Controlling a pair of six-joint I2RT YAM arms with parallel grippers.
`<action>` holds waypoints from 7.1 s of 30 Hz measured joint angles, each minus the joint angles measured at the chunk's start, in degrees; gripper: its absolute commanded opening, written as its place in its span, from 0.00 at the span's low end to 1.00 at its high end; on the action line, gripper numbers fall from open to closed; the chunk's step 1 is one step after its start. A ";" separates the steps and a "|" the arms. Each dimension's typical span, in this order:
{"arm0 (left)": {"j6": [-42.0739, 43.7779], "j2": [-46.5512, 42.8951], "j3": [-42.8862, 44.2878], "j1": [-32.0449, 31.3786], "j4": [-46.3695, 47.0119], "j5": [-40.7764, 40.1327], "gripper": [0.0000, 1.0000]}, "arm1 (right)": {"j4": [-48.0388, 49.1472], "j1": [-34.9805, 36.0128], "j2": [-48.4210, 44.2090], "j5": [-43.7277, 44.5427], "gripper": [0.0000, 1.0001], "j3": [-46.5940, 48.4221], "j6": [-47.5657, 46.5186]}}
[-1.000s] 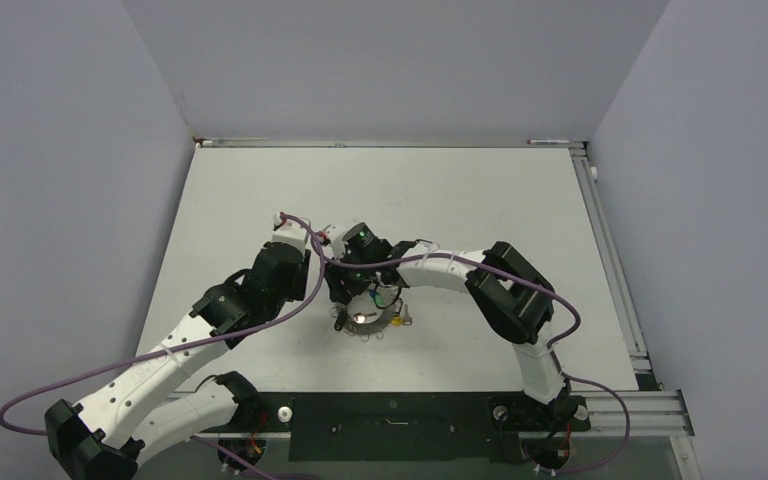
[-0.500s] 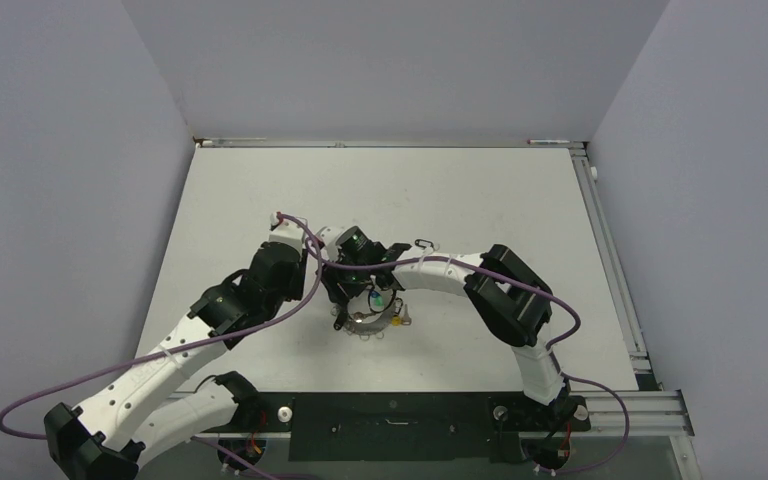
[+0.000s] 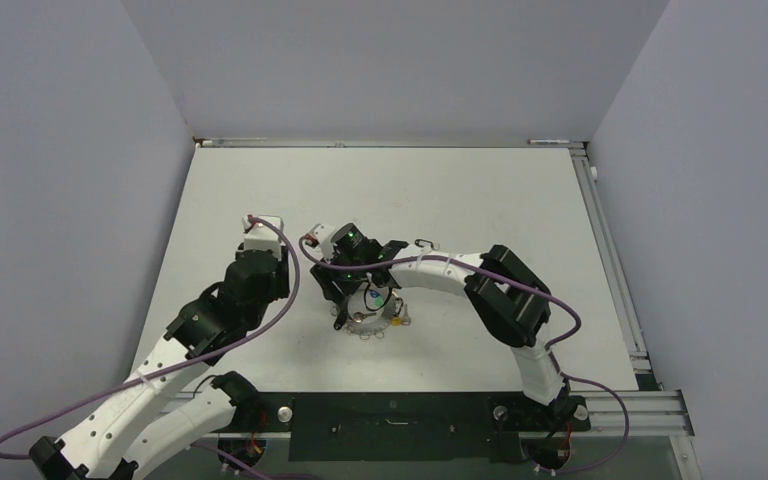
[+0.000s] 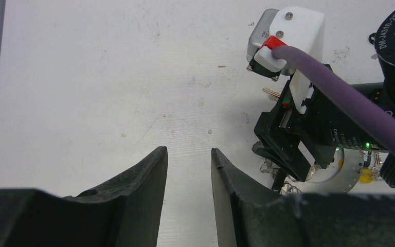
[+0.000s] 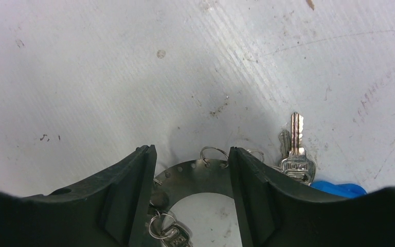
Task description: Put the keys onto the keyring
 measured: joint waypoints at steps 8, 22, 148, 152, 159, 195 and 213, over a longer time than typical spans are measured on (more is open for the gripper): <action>-0.42 -3.04 -0.33 0.17 0.74 -3.76 0.34 | -0.15 0.26 2.25 0.61 0.55 2.19 -0.87; -0.81 -3.23 -0.52 0.17 0.92 -4.72 0.34 | -2.12 0.68 3.85 4.33 0.53 3.04 -3.58; 0.26 -3.56 -0.63 2.45 2.16 -1.07 0.31 | -40.54 -13.44 16.33 -40.79 0.05 23.37 -39.71; 0.26 -3.74 -0.63 2.56 2.21 -0.48 0.31 | -31.39 -13.44 9.07 -40.48 0.05 15.47 -34.38; 0.33 -5.55 -1.22 2.82 3.15 1.20 0.32 | -10.36 -13.42 -4.59 -40.81 0.05 1.99 -21.35; 4.55 -19.15 -7.48 3.08 24.30 53.09 0.65 | 36.24 -12.15 -38.12 -51.34 0.05 -19.58 10.97; -2.91 -12.57 -8.11 3.39 37.70 62.84 0.25 | 37.79 -9.49 -41.57 -51.54 0.05 -21.62 12.26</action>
